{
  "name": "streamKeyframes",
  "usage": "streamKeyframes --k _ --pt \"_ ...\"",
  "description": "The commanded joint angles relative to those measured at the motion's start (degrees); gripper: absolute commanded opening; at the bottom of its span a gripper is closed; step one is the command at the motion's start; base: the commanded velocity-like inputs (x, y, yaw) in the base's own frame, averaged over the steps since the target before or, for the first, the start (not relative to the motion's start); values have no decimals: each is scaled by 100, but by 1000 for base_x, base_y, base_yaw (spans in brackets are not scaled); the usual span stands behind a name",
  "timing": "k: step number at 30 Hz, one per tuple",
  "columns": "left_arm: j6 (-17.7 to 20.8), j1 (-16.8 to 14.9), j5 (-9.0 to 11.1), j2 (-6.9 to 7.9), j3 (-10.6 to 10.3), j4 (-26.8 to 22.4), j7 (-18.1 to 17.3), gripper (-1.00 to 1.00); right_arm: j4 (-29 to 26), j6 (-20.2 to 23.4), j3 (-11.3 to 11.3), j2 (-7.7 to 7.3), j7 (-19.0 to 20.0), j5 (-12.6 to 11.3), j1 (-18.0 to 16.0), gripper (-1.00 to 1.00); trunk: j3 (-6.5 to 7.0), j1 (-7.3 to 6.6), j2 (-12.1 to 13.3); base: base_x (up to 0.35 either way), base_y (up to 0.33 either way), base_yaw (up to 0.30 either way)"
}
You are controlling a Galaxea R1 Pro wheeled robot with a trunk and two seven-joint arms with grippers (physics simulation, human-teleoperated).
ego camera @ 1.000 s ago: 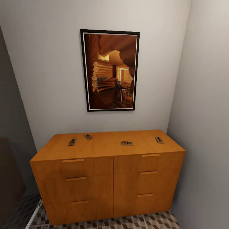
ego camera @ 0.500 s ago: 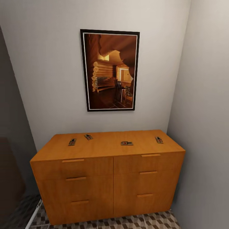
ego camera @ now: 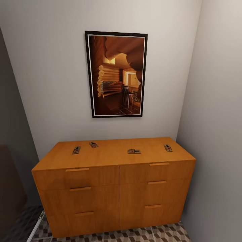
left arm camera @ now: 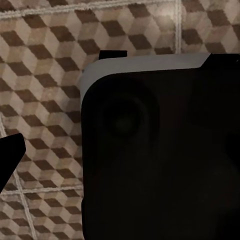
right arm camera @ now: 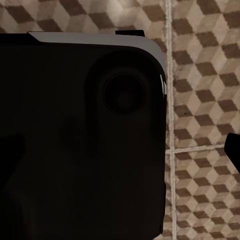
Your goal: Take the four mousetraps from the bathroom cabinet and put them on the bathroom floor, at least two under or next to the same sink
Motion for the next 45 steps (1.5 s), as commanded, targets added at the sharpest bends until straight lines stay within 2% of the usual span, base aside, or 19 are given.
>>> streamKeyframes --k 1,45 --pt "-2 -1 3 0 -1 -4 -1 100 1 -16 -7 0 -1 -7 -2 100 -6 0 -3 0 0 0" --pt "-2 -1 -1 -87 26 -4 -16 100 1 -17 -14 -10 -1 -8 -6 100 -6 0 -3 0 0 0"
